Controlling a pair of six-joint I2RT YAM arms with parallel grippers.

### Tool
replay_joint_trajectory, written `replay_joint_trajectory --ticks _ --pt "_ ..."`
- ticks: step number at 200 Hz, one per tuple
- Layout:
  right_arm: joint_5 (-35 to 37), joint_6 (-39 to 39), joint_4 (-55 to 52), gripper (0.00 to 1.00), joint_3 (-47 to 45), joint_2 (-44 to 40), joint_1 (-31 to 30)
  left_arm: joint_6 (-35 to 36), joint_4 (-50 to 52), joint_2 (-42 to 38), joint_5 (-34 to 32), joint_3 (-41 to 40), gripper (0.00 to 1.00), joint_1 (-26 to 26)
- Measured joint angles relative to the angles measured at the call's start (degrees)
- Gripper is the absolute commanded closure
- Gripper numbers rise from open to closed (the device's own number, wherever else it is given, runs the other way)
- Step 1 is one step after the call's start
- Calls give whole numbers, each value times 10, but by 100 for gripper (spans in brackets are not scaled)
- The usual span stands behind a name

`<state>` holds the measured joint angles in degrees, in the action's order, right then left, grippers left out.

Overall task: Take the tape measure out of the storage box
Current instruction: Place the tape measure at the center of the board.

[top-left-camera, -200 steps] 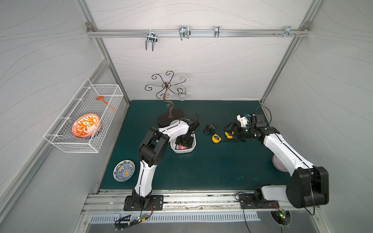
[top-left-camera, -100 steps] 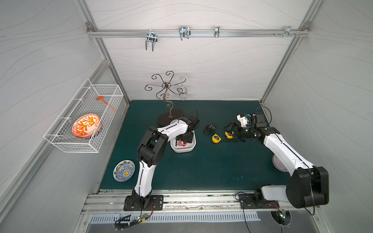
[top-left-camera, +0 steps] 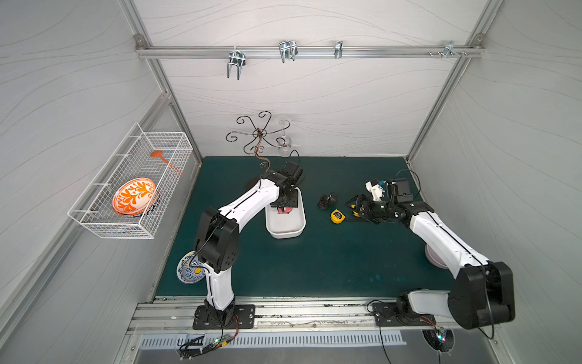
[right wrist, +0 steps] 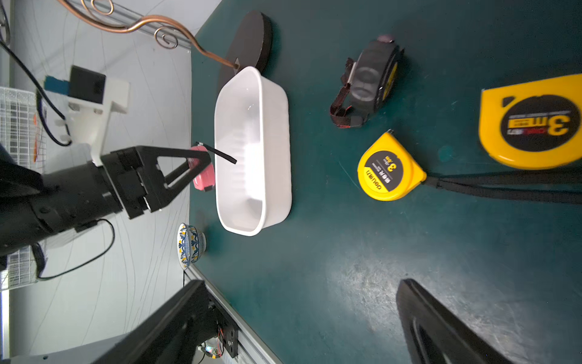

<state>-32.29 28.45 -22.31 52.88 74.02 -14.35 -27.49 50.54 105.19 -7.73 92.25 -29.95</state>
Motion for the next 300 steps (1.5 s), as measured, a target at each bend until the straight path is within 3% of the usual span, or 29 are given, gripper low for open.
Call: replay_joint_trajectory --ticks 61,150,242,271,300 --pt "1 13 104 1 -61 -37 -59 -106 -36 -59 70 -6 100 5" --pt "66 15 292 1 -89 -49 -171 -312 -223 -124 158 -127 100 -13" --pt "116 5 369 8 -57 28 -214 -388 -290 -154 183 -141 100 -56" --pt "119 5 384 16 -37 44 -215 -392 -290 -156 183 -141 100 -66" --pt "119 6 390 39 -22 60 -217 -396 -290 -156 183 -141 100 -73"
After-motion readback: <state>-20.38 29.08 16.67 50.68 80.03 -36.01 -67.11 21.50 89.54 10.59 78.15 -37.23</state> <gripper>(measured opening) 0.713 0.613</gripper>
